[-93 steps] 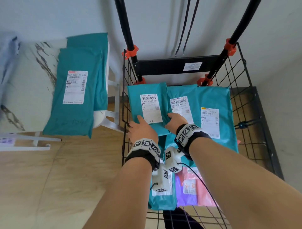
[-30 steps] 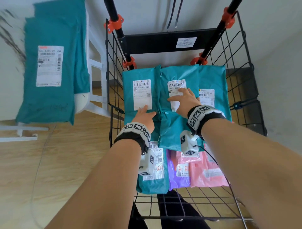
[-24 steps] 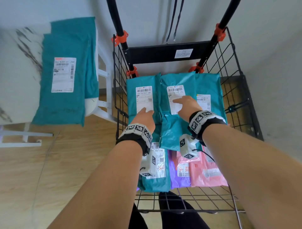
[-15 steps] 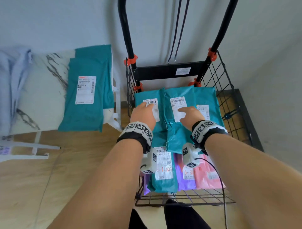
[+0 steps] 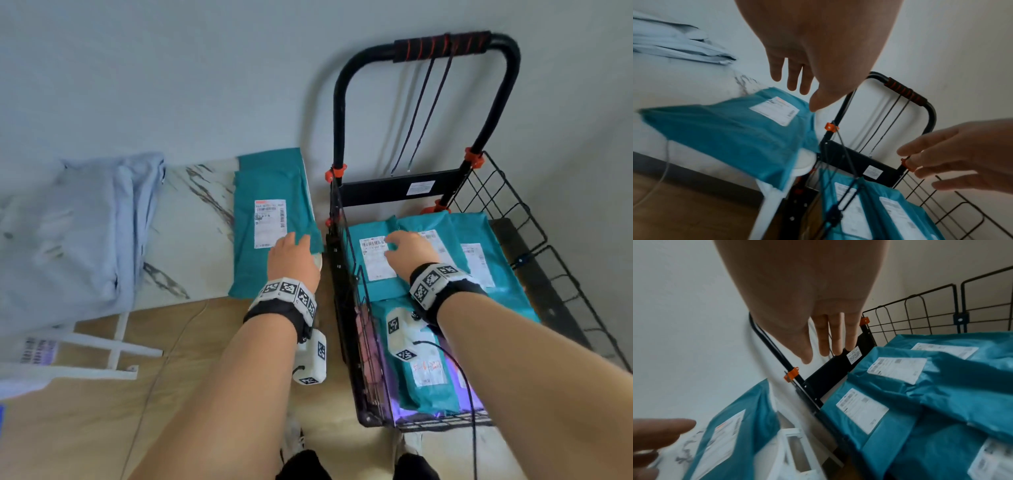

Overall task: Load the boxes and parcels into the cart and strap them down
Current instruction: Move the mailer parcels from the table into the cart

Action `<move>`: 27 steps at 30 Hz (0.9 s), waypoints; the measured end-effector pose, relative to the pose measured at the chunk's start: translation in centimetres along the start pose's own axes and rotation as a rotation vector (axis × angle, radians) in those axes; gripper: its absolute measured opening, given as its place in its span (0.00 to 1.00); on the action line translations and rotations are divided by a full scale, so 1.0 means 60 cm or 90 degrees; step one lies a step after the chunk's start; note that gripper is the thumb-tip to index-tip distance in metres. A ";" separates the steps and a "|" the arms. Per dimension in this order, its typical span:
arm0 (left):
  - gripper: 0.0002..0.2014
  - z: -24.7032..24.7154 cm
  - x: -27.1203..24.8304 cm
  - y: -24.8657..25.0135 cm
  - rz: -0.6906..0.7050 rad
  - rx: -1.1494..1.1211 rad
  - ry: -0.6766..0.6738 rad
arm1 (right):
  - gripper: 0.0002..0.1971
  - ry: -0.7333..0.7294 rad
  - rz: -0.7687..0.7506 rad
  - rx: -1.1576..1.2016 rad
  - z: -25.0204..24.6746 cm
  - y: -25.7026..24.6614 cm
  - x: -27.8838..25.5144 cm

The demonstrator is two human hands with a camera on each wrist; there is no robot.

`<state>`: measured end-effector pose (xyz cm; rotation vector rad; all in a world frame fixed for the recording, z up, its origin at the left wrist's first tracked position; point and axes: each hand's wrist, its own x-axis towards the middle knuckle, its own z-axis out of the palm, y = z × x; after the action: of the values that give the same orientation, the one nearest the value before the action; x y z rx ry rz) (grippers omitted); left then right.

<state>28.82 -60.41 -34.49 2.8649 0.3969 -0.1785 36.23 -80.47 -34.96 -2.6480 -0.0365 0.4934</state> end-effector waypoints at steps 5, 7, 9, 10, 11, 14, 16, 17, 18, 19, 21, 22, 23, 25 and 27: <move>0.28 -0.015 -0.028 -0.132 -0.015 0.015 -0.015 | 0.20 0.015 -0.016 0.047 0.061 -0.107 -0.038; 0.28 -0.028 -0.030 -0.166 -0.032 0.015 -0.041 | 0.20 0.007 -0.021 0.057 0.079 -0.142 -0.050; 0.28 -0.037 -0.028 -0.191 -0.051 0.002 -0.065 | 0.20 -0.006 -0.023 0.054 0.096 -0.167 -0.056; 0.28 -0.039 -0.027 -0.200 -0.058 -0.009 -0.072 | 0.21 -0.015 -0.023 0.050 0.105 -0.177 -0.055; 0.27 -0.040 -0.025 -0.207 -0.062 -0.022 -0.077 | 0.22 -0.026 -0.020 0.047 0.112 -0.185 -0.055; 0.23 -0.032 -0.012 -0.227 -0.092 -0.092 -0.099 | 0.26 -0.066 -0.007 0.052 0.133 -0.205 -0.047; 0.22 -0.024 0.004 -0.239 -0.126 -0.144 -0.114 | 0.27 -0.079 -0.002 0.060 0.142 -0.213 -0.038; 0.22 -0.020 0.012 -0.242 -0.144 -0.168 -0.117 | 0.27 -0.084 -0.001 0.059 0.147 -0.216 -0.032; 0.23 -0.018 0.019 -0.245 -0.161 -0.191 -0.124 | 0.28 -0.091 0.002 0.059 0.152 -0.217 -0.025; 0.24 -0.016 0.026 -0.247 -0.174 -0.217 -0.127 | 0.28 -0.098 0.006 0.061 0.157 -0.218 -0.018; 0.26 -0.010 0.039 -0.248 -0.190 -0.259 -0.143 | 0.29 -0.109 0.016 0.070 0.166 -0.218 -0.001; 0.27 -0.005 0.045 -0.249 -0.200 -0.278 -0.152 | 0.30 -0.115 0.023 0.075 0.169 -0.218 0.007; 0.28 0.000 0.052 -0.250 -0.207 -0.293 -0.158 | 0.31 -0.124 0.031 0.079 0.171 -0.219 0.015; 0.28 0.007 0.065 -0.249 -0.225 -0.310 -0.172 | 0.32 -0.142 0.043 0.090 0.177 -0.219 0.031; 0.28 0.013 0.074 -0.246 -0.246 -0.322 -0.192 | 0.32 -0.158 0.056 0.104 0.181 -0.219 0.043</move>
<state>28.85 -45.70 -39.21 2.2008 0.7978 -0.4924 35.59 -63.81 -39.29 -2.4240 0.0428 0.8162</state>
